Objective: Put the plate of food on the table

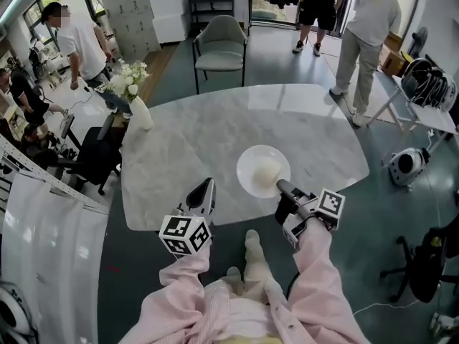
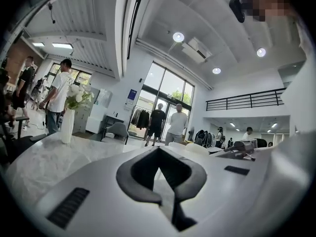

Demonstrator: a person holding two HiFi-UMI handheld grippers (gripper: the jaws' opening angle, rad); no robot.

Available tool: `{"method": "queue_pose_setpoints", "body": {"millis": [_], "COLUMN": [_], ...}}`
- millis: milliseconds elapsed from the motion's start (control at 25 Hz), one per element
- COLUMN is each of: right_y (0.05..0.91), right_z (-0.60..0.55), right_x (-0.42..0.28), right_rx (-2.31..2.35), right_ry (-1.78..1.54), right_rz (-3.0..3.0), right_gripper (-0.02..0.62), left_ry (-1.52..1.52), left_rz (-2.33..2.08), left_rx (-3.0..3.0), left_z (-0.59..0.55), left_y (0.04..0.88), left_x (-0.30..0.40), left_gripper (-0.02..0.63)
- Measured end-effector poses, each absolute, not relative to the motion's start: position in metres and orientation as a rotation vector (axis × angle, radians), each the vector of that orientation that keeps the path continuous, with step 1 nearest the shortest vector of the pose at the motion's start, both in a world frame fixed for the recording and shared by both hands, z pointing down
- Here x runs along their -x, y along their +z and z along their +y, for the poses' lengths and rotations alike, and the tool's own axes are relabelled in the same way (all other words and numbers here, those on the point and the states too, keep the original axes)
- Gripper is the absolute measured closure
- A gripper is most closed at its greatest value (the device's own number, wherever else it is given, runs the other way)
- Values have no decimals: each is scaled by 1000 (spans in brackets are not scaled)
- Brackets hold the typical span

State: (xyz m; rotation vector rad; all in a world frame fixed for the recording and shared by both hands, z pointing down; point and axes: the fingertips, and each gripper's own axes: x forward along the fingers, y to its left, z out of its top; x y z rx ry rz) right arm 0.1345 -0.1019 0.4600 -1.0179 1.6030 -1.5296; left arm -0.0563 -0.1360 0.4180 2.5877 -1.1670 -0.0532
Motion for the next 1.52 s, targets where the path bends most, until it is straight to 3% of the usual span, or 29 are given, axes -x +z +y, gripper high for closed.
{"method": "queue_pose_setpoints", "body": {"millis": [640,1520], "right_y": [499,631], "right_z": [-294,-430], "right_x": [-157,-130], "right_rx": [933,1021], "right_ry": [-1663,-1963], "right_rz": [1748,1751], "right_gripper": [578,578], "left_ry": [-19,161], "left_rz": [-1337,-1341], "left_rx": [-2384,-2046], "left_z": [-302,-403], "left_y": [463,598], "left_x": [30,30], "left_gripper": [614,614]}}
